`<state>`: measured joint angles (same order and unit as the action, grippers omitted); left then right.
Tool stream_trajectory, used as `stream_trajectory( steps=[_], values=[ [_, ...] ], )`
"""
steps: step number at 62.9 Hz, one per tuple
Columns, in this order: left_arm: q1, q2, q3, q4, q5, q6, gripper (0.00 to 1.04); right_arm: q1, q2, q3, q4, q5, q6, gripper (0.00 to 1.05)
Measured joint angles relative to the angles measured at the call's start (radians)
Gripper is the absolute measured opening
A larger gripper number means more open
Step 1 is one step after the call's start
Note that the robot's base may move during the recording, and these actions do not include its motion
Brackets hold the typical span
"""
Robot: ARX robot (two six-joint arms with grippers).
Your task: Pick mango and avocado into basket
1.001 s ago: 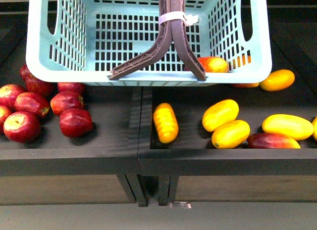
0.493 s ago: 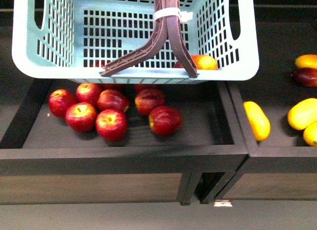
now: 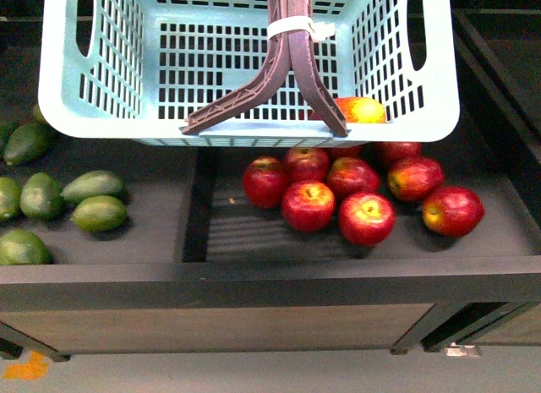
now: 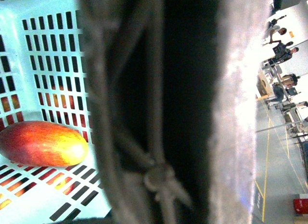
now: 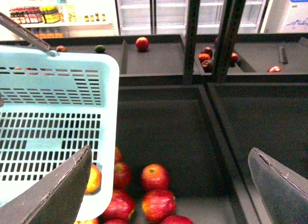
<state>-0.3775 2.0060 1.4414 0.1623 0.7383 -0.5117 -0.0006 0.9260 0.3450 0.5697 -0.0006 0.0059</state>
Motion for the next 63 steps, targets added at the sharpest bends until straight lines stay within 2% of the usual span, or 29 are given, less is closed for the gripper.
stream_trajectory(
  steps=[63],
  values=[
    [0.001, 0.004, 0.0, 0.0, -0.002, 0.002, 0.12, 0.0, -0.004, 0.0, 0.0, 0.0, 0.0, 0.96]
  ],
)
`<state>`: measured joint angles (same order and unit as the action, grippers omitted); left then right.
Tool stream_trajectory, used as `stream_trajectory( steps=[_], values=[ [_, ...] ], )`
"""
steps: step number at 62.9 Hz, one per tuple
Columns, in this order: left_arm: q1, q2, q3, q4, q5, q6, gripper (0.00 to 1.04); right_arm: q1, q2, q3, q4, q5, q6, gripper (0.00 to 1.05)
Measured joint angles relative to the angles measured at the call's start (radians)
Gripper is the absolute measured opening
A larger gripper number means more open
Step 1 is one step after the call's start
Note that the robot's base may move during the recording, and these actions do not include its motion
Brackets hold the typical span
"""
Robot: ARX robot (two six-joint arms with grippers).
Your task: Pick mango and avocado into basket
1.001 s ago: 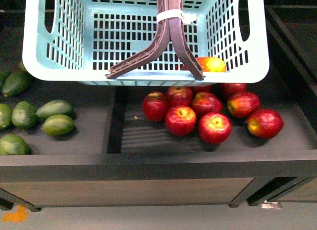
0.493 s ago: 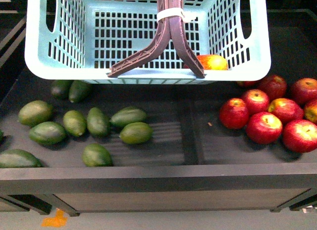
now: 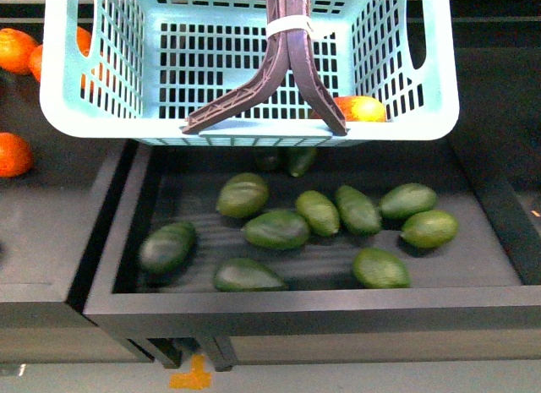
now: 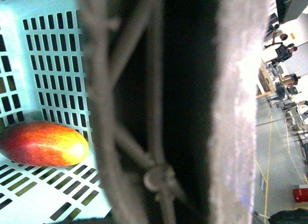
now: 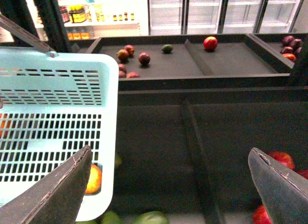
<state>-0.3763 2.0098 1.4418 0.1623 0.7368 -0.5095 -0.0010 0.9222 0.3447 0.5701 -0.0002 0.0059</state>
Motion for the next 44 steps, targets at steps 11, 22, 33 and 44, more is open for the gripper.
stream_trajectory(
  steps=[11, 22, 33, 44],
  values=[
    [0.012, 0.0, 0.0, 0.0, -0.003, -0.001, 0.12, 0.004, 0.0, 0.0, 0.0, -0.012, -0.001, 0.96],
    [0.02, 0.0, 0.0, 0.0, -0.027, 0.009, 0.12, -0.019, 0.005, 0.07, -0.227, -0.11, 0.057, 0.96],
    [0.013, 0.0, 0.0, 0.0, -0.012, 0.008, 0.12, -0.108, 0.14, 0.207, -0.575, -0.227, 0.061, 0.96],
    [-0.001, 0.0, 0.0, 0.0, 0.015, 0.004, 0.12, -0.203, 0.442, 0.328, -0.537, -0.206, -0.12, 0.96]
  ],
)
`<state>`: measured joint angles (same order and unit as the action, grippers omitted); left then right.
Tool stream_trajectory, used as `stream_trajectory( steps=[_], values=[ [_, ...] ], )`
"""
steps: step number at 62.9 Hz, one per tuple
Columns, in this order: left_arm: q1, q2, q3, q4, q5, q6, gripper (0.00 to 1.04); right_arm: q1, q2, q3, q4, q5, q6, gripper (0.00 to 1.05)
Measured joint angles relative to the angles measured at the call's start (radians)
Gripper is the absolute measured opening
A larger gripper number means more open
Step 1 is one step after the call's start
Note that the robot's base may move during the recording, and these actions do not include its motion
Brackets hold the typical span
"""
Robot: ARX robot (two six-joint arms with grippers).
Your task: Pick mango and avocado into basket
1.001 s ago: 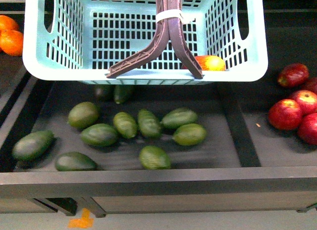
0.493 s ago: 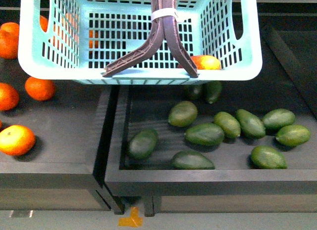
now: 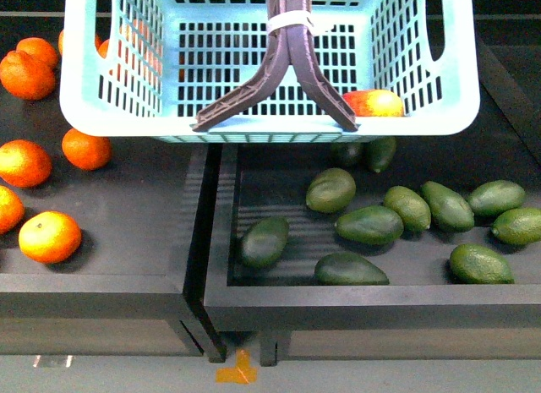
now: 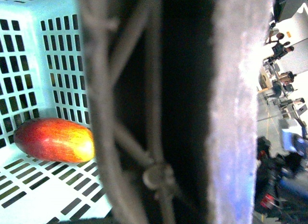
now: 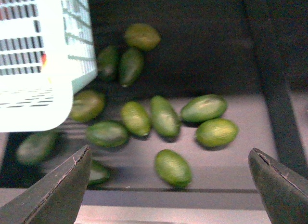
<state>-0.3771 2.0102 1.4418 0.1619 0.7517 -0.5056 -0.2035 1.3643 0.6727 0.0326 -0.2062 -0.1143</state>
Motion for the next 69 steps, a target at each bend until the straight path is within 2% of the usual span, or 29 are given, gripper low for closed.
stream_trajectory(
  steps=[9, 21, 49, 69],
  values=[
    [-0.007, 0.0, 0.0, 0.0, -0.003, -0.001, 0.12, -0.021, 0.317, 0.167, -0.002, 0.022, -0.166, 0.96],
    [0.002, 0.0, 0.0, 0.0, -0.019, 0.0, 0.12, 0.004, 0.642, 0.361, -0.056, 0.044, -0.242, 0.96],
    [0.004, 0.0, 0.0, 0.0, -0.012, 0.0, 0.12, 0.12, 1.053, 0.764, -0.173, 0.094, -0.209, 0.96],
    [0.004, 0.0, 0.0, 0.0, -0.018, 0.0, 0.12, 0.143, 1.19, 0.873, -0.211, 0.117, -0.196, 0.96]
  ],
)
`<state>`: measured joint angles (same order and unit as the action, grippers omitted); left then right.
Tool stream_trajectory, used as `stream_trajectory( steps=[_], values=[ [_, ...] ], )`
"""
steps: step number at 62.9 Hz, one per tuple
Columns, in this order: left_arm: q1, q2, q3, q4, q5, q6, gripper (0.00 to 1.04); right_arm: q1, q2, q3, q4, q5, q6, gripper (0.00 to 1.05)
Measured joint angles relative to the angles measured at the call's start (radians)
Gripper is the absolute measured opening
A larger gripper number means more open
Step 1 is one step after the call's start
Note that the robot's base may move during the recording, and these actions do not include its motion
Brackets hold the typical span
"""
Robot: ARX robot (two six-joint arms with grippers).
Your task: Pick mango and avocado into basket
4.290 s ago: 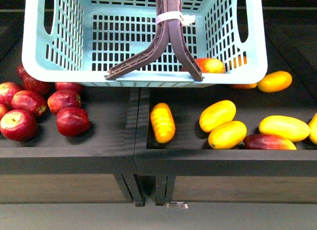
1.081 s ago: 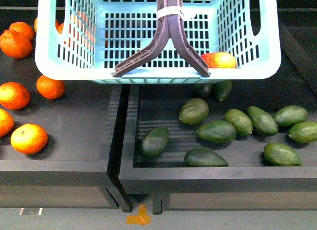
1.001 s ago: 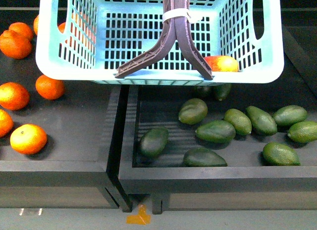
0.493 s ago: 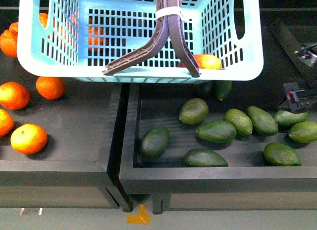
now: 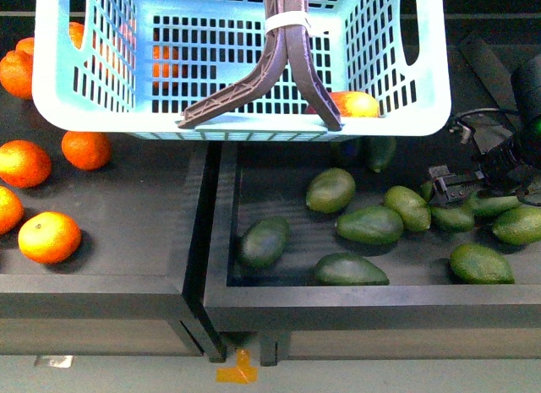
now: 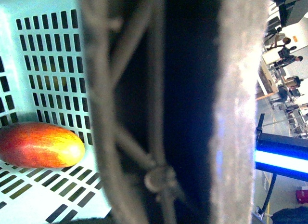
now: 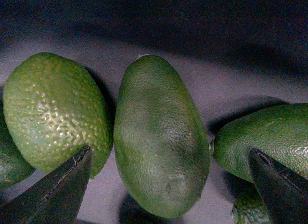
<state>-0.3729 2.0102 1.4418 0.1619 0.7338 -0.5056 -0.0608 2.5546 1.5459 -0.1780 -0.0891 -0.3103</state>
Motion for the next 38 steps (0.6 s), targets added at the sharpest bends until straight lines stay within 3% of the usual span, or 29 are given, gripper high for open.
stream_trajectory(
  steps=[33, 38],
  values=[
    [0.0, 0.0, 0.0, 0.0, 0.002, 0.0, 0.12, 0.039, 0.115, 0.059, -0.001, 0.041, -0.01, 0.96],
    [0.0, 0.0, 0.0, 0.0, 0.002, 0.0, 0.12, 0.039, 0.115, 0.062, 0.008, 0.044, -0.004, 0.88]
  ],
)
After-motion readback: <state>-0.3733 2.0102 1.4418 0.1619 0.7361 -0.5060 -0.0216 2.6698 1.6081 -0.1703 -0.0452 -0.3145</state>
